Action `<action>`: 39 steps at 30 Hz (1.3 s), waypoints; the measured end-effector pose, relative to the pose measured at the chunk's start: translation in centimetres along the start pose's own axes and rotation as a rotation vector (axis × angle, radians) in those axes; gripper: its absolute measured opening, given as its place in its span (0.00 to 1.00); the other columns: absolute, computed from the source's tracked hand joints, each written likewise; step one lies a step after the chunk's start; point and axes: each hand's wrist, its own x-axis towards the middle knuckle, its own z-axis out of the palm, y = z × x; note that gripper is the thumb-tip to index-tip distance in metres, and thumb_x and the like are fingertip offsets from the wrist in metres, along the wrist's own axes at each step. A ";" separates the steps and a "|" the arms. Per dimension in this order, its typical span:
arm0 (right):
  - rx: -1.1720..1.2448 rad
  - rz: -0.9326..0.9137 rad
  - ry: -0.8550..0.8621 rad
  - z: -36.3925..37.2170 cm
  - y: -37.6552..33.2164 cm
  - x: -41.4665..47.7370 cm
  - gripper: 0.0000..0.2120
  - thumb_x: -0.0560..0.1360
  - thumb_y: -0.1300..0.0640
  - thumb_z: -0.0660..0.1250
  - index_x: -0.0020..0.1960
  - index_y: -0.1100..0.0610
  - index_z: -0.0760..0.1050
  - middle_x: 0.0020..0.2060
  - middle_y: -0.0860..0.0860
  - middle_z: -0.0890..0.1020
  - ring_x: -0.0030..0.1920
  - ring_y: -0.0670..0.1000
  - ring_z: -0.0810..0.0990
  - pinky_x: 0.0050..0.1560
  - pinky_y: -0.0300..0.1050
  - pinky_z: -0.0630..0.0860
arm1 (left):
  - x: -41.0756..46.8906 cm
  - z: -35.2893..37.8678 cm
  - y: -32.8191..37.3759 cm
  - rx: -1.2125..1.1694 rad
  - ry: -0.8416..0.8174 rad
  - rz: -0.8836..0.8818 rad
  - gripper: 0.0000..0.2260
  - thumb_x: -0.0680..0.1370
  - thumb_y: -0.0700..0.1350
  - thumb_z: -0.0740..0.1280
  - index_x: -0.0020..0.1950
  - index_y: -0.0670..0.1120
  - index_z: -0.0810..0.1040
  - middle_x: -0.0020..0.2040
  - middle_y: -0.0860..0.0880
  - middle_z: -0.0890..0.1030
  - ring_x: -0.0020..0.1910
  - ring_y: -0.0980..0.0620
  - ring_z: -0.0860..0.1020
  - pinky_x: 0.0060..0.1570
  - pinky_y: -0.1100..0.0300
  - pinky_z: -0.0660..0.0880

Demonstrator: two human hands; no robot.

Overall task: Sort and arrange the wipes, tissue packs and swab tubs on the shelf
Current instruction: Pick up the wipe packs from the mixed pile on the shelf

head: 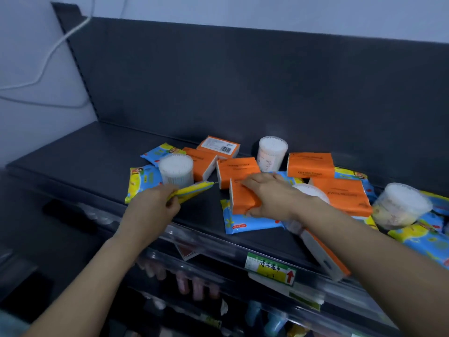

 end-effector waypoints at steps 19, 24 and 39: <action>-0.092 0.074 -0.077 -1.2 -2.8 1.6 0.21 0.71 0.38 0.65 0.51 0.55 0.75 0.53 0.50 0.75 0.58 0.51 0.67 0.60 0.45 0.61 | 2.5 1.2 -4.1 -0.130 -0.417 0.042 0.10 0.73 0.57 0.68 0.42 0.50 0.79 0.48 0.56 0.78 0.49 0.55 0.74 0.50 0.55 0.73; -0.094 0.149 -0.100 -1.5 -3.1 2.1 0.22 0.73 0.37 0.61 0.54 0.54 0.74 0.52 0.52 0.76 0.56 0.52 0.68 0.56 0.45 0.61 | 3.3 1.5 -4.7 -0.035 -0.487 -0.035 0.16 0.72 0.60 0.67 0.50 0.51 0.73 0.48 0.53 0.75 0.47 0.53 0.73 0.43 0.58 0.71; 0.090 -0.061 -0.049 -1.2 -6.1 8.7 0.29 0.71 0.42 0.69 0.67 0.54 0.70 0.63 0.52 0.74 0.64 0.53 0.68 0.64 0.47 0.67 | 8.9 -0.5 -10.1 -0.074 -0.202 -0.030 0.16 0.75 0.43 0.67 0.63 0.46 0.73 0.62 0.46 0.73 0.61 0.47 0.73 0.59 0.51 0.70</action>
